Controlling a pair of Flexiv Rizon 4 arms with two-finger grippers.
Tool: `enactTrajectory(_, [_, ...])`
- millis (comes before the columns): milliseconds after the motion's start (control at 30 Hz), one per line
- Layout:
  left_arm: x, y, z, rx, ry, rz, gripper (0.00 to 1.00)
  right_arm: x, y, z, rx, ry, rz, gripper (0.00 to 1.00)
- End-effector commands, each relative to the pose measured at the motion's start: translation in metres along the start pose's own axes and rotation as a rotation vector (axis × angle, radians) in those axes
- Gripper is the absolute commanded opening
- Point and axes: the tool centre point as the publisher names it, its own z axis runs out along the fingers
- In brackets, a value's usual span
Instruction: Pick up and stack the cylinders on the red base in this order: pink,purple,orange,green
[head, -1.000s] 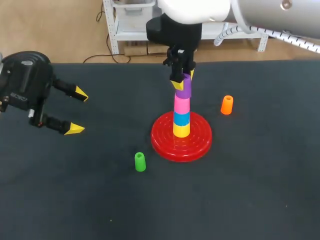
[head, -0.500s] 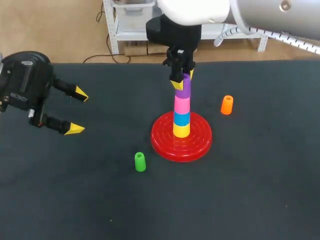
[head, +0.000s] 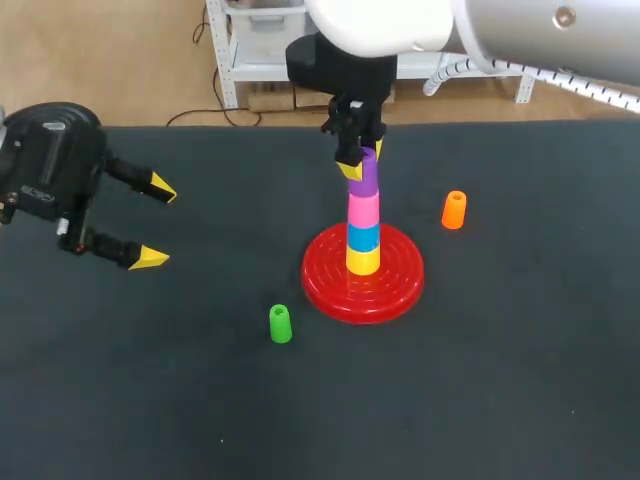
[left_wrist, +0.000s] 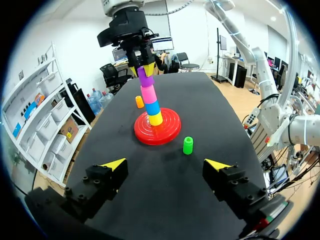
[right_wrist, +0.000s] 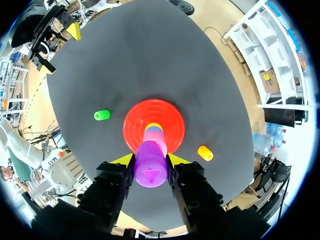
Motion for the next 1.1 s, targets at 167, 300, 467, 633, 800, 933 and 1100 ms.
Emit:
enactTrajectory(167, [0.001, 0.001, 0.001, 0.0, -0.002, 0.002, 1.0, 0.003, -0.002, 0.006, 0.011, -0.004, 0.014, 0.0])
enactTrajectory(300, [0.001, 0.001, 0.001, 0.0, -0.002, 0.002, 1.0, 0.006, -0.005, 0.006, 0.008, -0.009, 0.021, 0.0])
enactTrajectory(467, [0.001, 0.001, 0.001, 0.0, -0.002, 0.002, 1.0, 0.006, -0.001, 0.007, 0.01, -0.009, 0.016, 0.0])
enactTrajectory(633, [0.001, 0.001, 0.001, 0.0, -0.002, 0.002, 1.0, 0.005, 0.004, 0.008, 0.025, -0.008, 0.003, 0.0])
enactTrajectory(800, [0.001, 0.001, 0.001, 0.0, -0.002, 0.002, 1.0, 0.004, 0.008, 0.008, 0.047, -0.002, -0.001, 0.0])
enactTrajectory(933, [0.001, 0.001, 0.001, 0.0, -0.002, 0.002, 1.0, 0.004, 0.01, 0.009, 0.05, -0.003, -0.003, 0.0])
enactTrajectory(1100, [0.001, 0.001, 0.001, 0.0, -0.002, 0.002, 1.0, 0.007, 0.011, 0.011, 0.054, -0.002, 0.002, 0.0])
